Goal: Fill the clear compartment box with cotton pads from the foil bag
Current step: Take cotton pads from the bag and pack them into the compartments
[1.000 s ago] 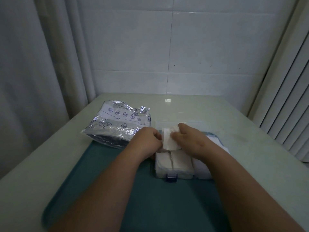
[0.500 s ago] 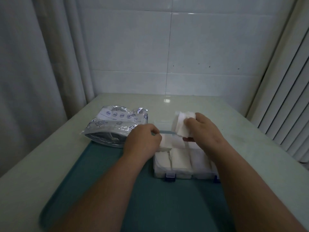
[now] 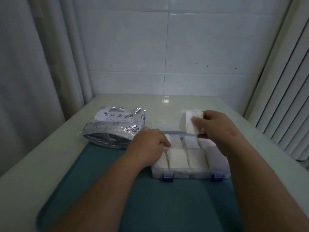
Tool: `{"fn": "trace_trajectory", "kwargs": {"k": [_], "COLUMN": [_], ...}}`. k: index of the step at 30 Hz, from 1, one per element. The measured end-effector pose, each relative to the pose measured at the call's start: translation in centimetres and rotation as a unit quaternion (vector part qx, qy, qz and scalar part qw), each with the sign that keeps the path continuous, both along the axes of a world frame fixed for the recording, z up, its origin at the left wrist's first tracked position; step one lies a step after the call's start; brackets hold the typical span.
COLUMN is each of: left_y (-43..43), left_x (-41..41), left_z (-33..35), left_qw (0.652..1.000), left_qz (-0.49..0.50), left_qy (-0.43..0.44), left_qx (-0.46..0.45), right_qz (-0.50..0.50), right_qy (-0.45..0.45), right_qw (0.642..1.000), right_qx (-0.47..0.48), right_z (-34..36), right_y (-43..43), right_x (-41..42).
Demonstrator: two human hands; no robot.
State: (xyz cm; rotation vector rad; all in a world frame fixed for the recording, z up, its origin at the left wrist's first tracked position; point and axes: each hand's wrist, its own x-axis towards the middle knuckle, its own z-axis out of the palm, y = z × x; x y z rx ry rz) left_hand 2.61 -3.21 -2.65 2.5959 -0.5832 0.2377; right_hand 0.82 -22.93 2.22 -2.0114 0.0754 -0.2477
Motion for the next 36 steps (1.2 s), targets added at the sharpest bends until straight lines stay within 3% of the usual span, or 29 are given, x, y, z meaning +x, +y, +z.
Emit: {"fn": "trace_trajectory", "kwargs": {"k": [5,9,13,17,23,31,36], "left_y": [-0.3,-0.8,-2.7,-5.1,-6.7,-6.2,-3.4], "left_x": [-0.3,-0.7,-0.4,0.2,1.0,0.9,0.7], "left_z": [0.3,1.8,3.2,3.6,2.7,1.9,3.8], "left_qw": [0.999,0.983,0.939,0.896,0.835,0.829,0.849], "left_qz": [0.026,0.061,0.054,0.062,0.064,0.058,0.078], "left_qy": [0.0,-0.013,0.075,0.185,0.25,0.197,0.157], "left_qx": [-0.047,-0.172,-0.331,-0.399,-0.487,-0.521,-0.499], "right_qz": [-0.017,-0.032,-0.034,-0.032,-0.016,0.013,0.022], "right_qy": [0.013,0.021,0.025,0.003,0.009,0.047,-0.004], "right_qw": [1.0,0.999,0.999,0.999,1.0,0.998,1.0], "right_qx": [0.009,-0.009,0.007,0.012,0.024,0.035,-0.016], "right_z": [0.3,0.1,-0.1,-0.2,-0.5,-0.3,0.1], "right_y": [-1.0,-1.0,-1.3,-1.5,-1.8,-1.3,0.2], "right_x": [0.1,0.4,0.6,0.6,1.0,0.9,0.3]}}
